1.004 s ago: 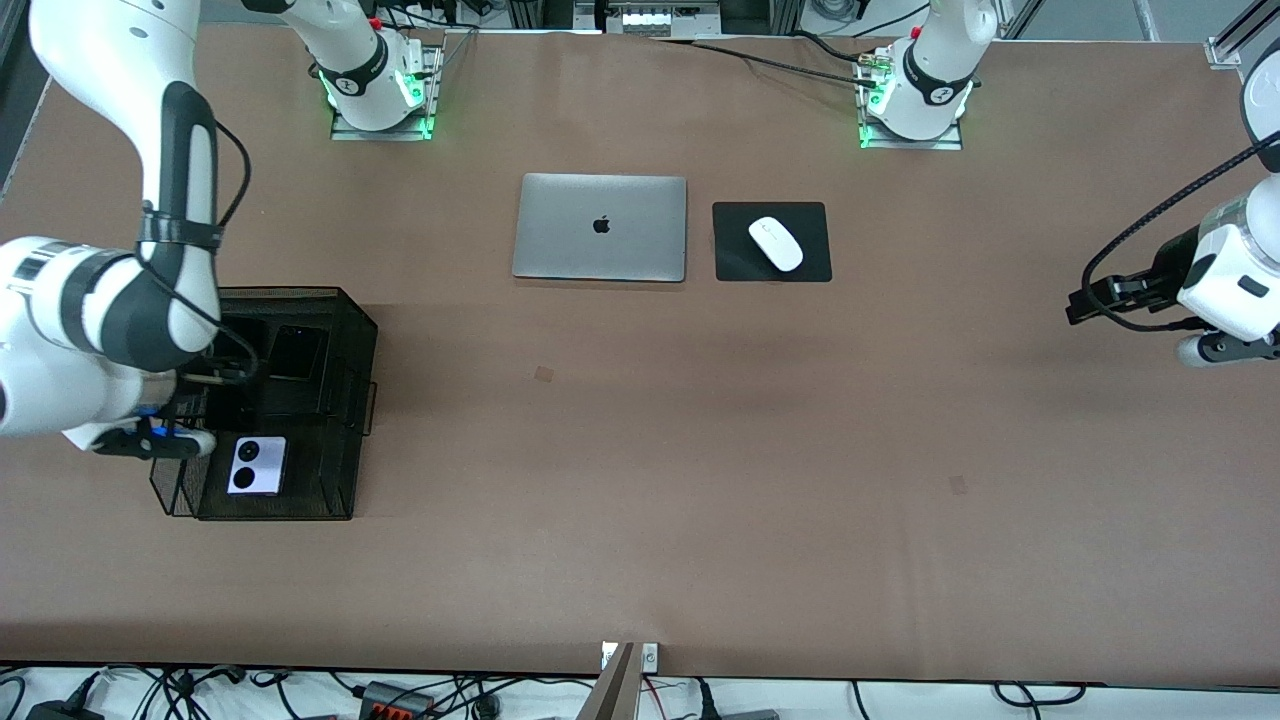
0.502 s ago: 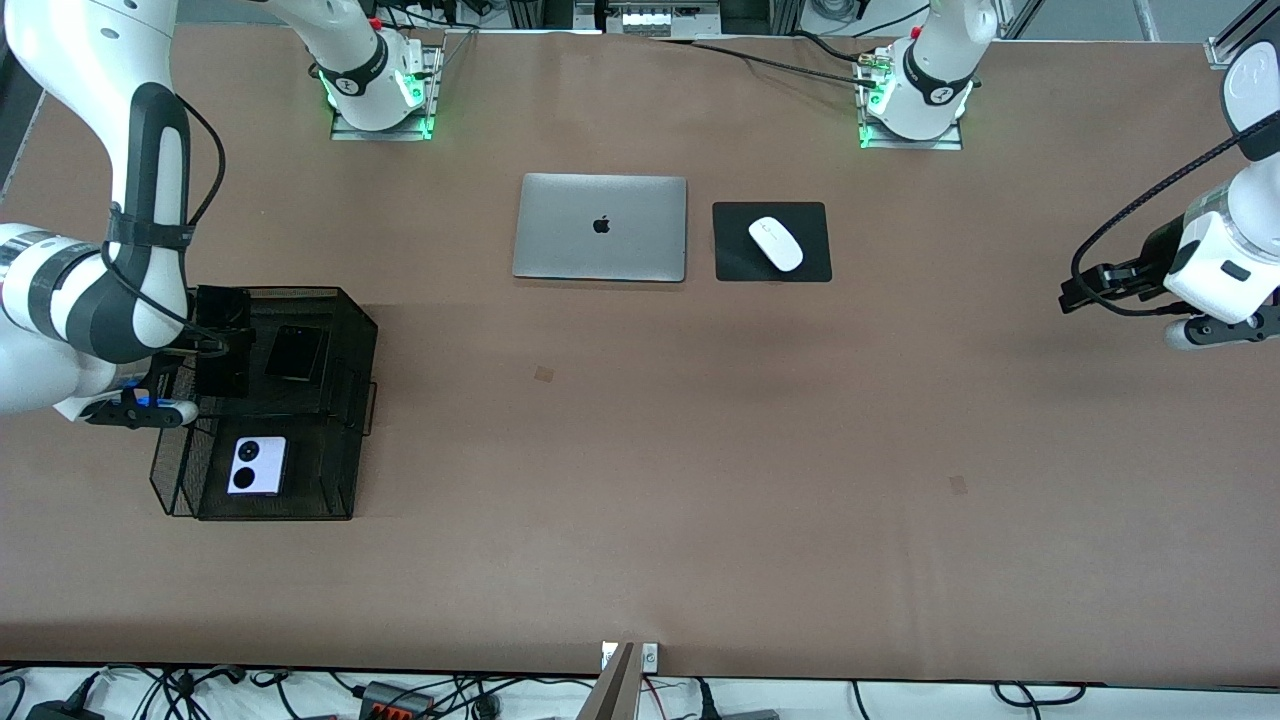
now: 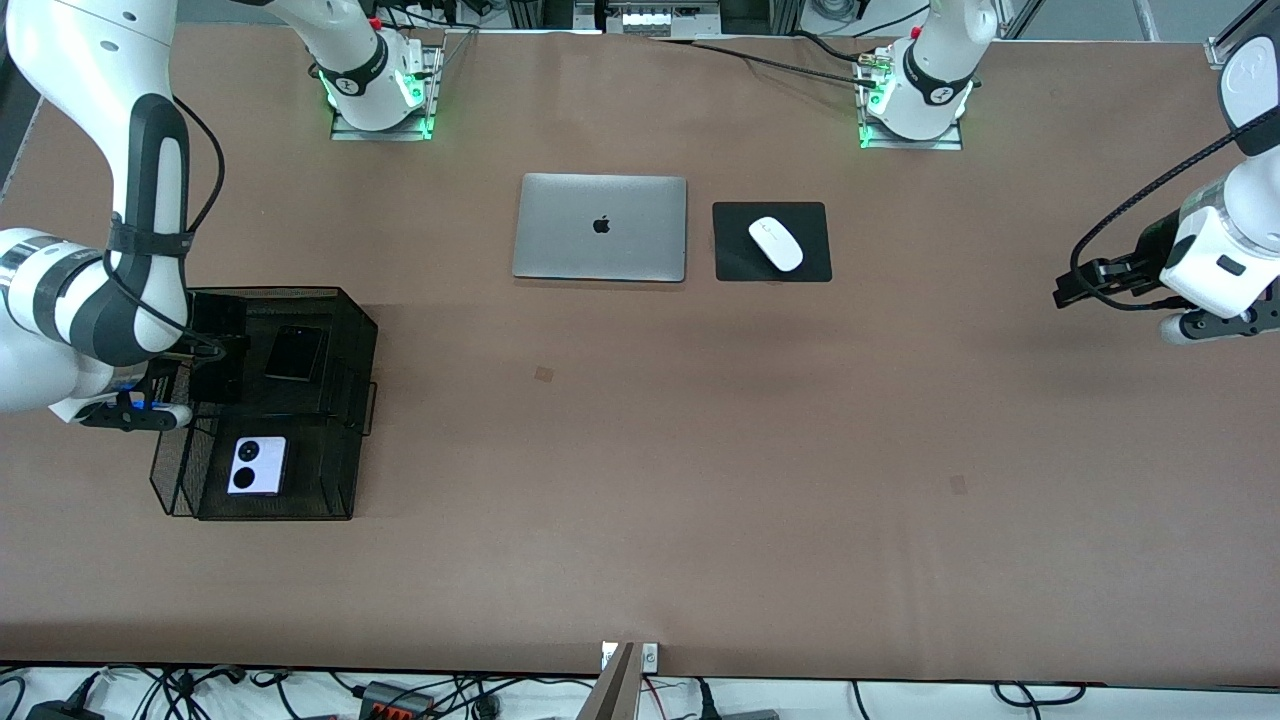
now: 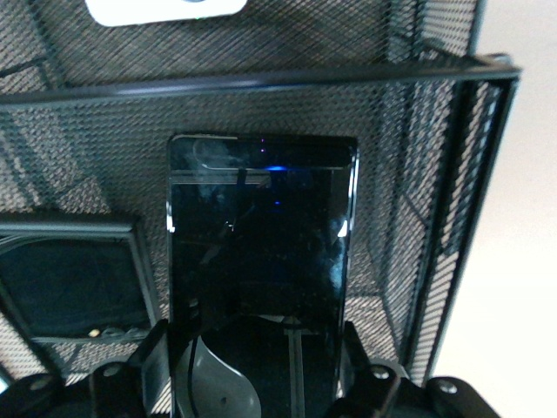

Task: Place phones with both arms
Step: 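Lower the slab phone into the basket and open the right gripper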

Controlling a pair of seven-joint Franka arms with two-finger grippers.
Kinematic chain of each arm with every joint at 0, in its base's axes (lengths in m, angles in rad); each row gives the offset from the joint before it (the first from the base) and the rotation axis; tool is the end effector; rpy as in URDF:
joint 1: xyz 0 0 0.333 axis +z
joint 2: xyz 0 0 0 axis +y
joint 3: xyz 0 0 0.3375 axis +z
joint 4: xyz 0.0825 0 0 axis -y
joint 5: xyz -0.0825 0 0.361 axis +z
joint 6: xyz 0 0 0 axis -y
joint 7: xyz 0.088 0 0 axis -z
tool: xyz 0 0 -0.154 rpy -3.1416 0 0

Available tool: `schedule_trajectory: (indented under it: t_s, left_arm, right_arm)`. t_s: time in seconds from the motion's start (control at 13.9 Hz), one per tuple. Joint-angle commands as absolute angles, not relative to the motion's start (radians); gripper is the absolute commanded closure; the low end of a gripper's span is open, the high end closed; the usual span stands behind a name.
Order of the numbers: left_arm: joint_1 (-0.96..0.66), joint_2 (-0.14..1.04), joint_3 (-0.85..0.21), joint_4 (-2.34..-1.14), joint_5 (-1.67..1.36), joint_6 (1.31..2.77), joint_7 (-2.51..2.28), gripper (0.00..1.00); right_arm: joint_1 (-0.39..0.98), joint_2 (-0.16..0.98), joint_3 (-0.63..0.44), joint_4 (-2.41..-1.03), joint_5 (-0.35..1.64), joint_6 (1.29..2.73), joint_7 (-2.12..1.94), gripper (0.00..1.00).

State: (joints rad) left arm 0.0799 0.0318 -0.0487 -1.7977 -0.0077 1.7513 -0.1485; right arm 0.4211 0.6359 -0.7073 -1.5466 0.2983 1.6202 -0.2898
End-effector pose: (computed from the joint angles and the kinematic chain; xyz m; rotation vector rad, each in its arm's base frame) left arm 0.5387 0.0160 0.4947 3.1218 0.2838 -0.1232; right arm 0.6086 -0.0755 0.3040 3.0696 -0.0877 -0.6554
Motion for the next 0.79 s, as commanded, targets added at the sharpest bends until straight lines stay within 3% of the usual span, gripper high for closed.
schedule_trajectory:
  t_s: [0.0,0.14,0.22,0.29,0.36,0.72]
  left_arm:
    - [0.092,-0.040,-0.055,-1.888,-0.025,1.807,-0.137,0.00]
    - [0.092,-0.043,-0.055,-1.899,-0.025,1.807,-0.137,0.00]
    - [0.092,-0.043,-0.055,-1.898,-0.025,1.807,-0.137,0.00]
    - [0.092,-0.043,-0.055,-1.899,-0.025,1.810,-0.135,0.00]
    - [0.092,-0.044,-0.055,-1.899,-0.025,1.812,-0.135,0.00]
    - [0.091,-0.052,-0.055,-1.899,-0.025,1.815,-0.137,0.00]
  right_arm:
    - [0.416,0.641,-0.709,-1.555,0.302,1.658,-0.316,0.76]
    - [0.410,0.661,-0.707,-1.562,0.313,1.689,-0.333,0.76]
    - [0.408,0.666,-0.707,-1.572,0.317,1.707,-0.344,0.68]
    - [0.410,0.666,-0.706,-1.581,0.318,1.721,-0.342,0.30]
    - [0.414,0.661,-0.707,-1.577,0.318,1.714,-0.341,0.00]
    - [0.431,0.606,-0.710,-1.510,0.316,1.704,-0.314,0.00]
